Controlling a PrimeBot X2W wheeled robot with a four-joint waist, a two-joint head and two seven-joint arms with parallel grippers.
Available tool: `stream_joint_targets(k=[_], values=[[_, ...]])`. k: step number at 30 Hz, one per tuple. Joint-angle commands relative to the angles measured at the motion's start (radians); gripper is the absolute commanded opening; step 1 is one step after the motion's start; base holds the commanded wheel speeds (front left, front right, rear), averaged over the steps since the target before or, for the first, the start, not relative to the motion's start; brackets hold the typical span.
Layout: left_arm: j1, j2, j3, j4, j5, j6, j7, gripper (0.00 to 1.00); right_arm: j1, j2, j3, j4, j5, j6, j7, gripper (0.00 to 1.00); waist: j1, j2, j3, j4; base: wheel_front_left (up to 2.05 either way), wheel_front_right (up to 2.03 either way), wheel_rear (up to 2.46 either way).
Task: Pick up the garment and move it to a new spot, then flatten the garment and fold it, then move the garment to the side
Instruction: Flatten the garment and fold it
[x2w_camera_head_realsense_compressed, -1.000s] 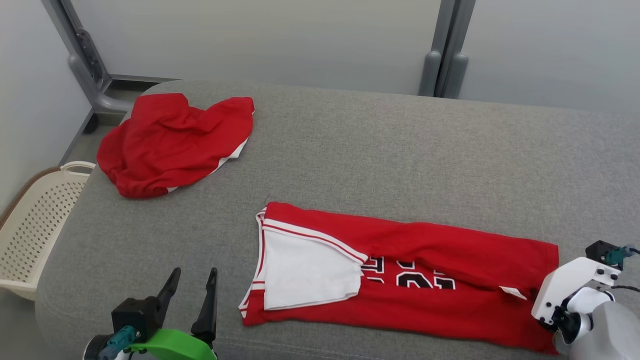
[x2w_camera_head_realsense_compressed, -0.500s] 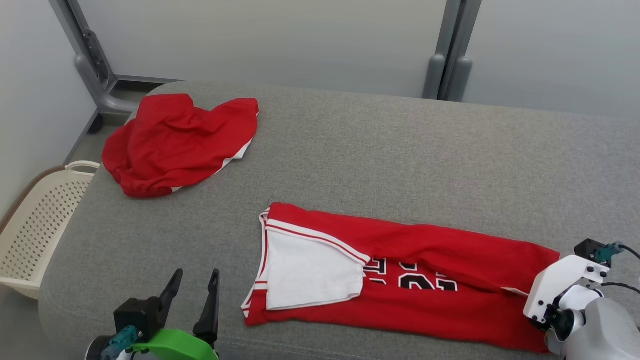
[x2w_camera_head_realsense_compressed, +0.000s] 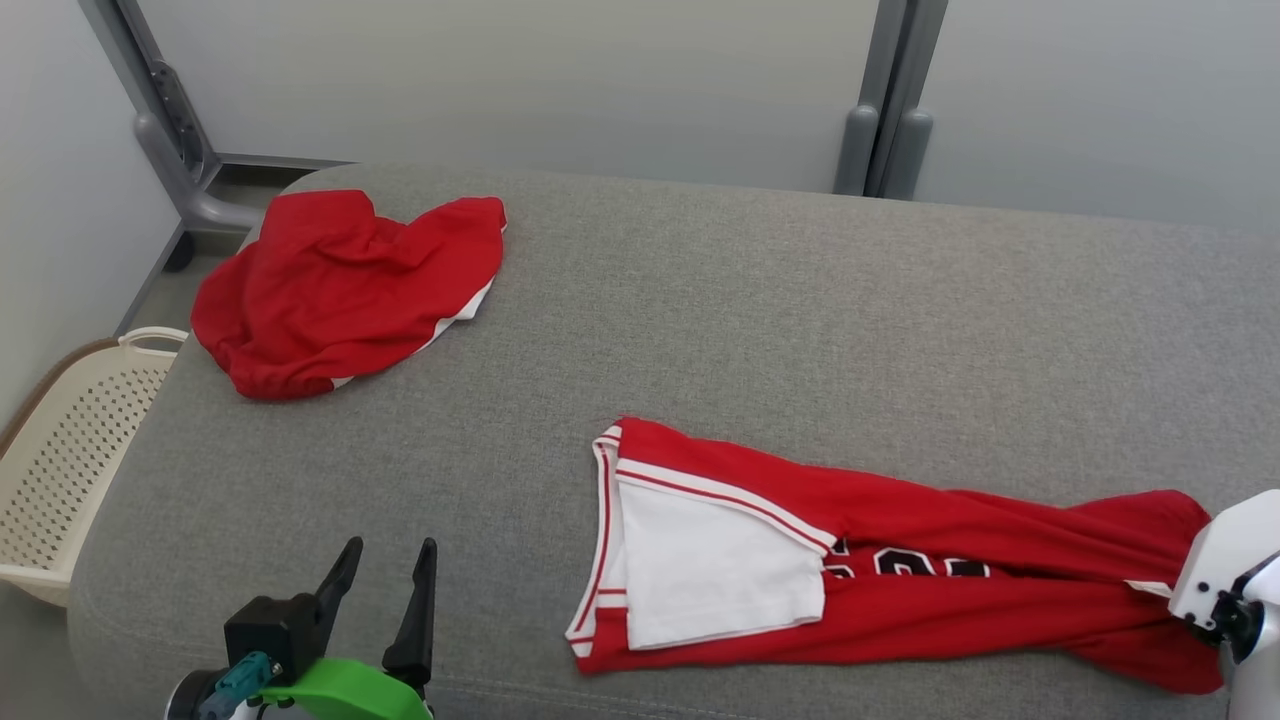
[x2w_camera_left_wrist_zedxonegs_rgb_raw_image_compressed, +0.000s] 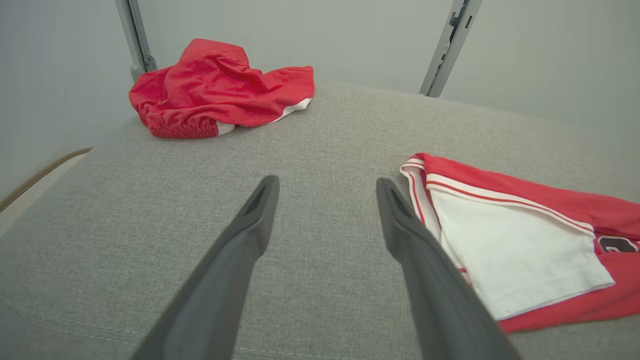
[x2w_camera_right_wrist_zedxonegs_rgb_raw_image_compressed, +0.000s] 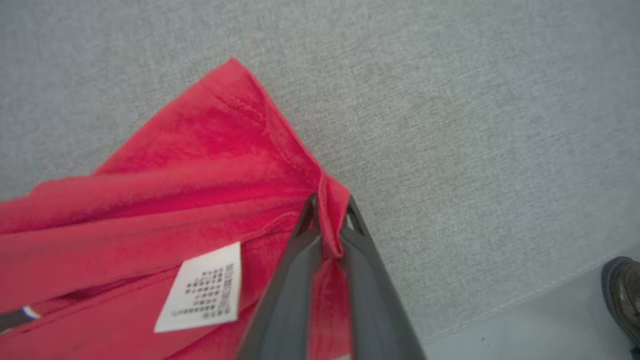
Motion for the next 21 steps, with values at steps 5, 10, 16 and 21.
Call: stream_joint_targets(k=[5, 10, 16, 21], values=[[-0.005, 0.013, 0.003, -0.014, 0.006, 0.01, -0.004, 1.0, 0.012, -0.031, -0.056, -0.126, -0.055, -0.002, 0.048, 0.0, 0.0, 0.0, -0.004, -0.005, 0.0, 0.0, 0.0], [-0.004, 0.014, -0.005, -0.018, 0.006, 0.011, 0.001, 1.0, 0.015, -0.046, -0.086, -0.204, -0.078, -0.002, 0.066, 0.0, 0.0, 0.0, -0.01, -0.007, 0.0, 0.0, 0.0], [0.004, 0.016, -0.011, -0.018, 0.001, 0.011, 0.004, 1.0, 0.024, -0.028, -0.078, -0.248, -0.064, -0.002, 0.076, 0.0, 0.0, 0.0, -0.022, -0.008, 0.0, 0.0, 0.0], [0.007, 0.013, -0.016, -0.015, -0.004, 0.011, 0.002, 1.0, 0.047, -0.008, -0.024, -0.257, -0.035, -0.002, 0.097, 0.0, 0.0, 0.0, -0.028, -0.013, 0.0, 0.0, 0.0]])
